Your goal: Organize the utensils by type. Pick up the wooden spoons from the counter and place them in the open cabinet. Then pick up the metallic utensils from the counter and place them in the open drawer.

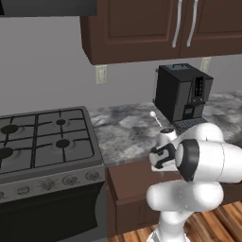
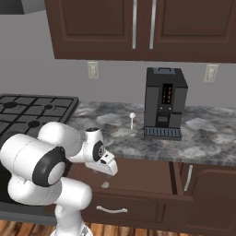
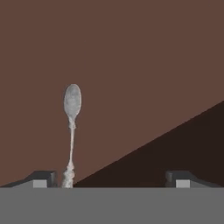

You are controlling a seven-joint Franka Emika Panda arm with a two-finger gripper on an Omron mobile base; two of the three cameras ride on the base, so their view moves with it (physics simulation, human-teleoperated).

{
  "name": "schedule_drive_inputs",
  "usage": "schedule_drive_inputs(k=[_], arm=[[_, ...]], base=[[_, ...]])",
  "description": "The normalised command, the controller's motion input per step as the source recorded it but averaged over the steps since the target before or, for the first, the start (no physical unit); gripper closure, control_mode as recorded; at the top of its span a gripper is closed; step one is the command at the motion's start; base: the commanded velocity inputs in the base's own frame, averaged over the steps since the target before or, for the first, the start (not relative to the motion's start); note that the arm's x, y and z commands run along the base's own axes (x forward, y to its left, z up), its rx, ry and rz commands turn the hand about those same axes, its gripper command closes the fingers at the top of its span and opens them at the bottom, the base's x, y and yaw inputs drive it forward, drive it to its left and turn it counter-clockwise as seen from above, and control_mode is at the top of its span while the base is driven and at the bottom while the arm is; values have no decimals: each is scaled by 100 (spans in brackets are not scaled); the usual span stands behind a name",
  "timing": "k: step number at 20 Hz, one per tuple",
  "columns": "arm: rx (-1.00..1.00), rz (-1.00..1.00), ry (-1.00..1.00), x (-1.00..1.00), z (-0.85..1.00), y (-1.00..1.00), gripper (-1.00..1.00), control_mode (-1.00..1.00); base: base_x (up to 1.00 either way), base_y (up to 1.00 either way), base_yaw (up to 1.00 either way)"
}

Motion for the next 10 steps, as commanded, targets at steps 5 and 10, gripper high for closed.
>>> schedule_drive_inputs(k=[5,10], arm=[[8,6,0,26,63,-3,-100,-100],[1,11,0,54,41,-8,-100,-100]], base=[[0,0,0],[0,0,0]])
